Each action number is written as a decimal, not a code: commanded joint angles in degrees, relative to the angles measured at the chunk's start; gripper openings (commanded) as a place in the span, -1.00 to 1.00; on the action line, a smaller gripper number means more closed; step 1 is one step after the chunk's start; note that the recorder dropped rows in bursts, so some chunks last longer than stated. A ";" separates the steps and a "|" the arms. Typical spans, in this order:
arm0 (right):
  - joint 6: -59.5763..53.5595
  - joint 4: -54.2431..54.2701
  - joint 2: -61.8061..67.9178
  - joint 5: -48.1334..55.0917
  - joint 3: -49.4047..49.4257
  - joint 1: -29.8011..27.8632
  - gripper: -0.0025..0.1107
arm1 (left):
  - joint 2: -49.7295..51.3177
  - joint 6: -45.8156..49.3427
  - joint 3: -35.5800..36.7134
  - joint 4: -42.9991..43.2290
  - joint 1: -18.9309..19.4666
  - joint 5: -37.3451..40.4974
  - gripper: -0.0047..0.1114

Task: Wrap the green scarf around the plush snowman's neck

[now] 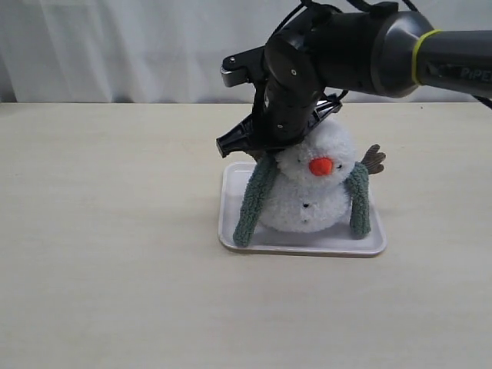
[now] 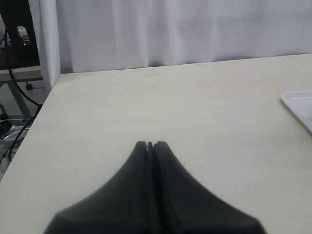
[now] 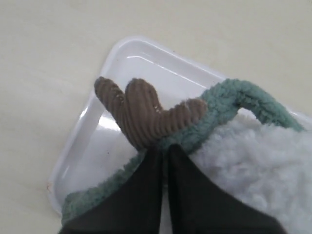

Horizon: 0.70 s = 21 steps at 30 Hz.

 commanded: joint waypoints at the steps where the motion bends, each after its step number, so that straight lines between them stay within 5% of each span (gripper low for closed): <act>1: -2.18 -0.49 -1.22 -1.57 -1.75 0.37 -0.88 | -0.15 -0.37 0.19 -0.09 0.24 -0.61 -0.92; 21: -3.24 -3.09 3.06 6.27 -1.75 0.37 -0.88 | -0.15 -0.37 0.19 -0.09 0.24 -0.61 -0.92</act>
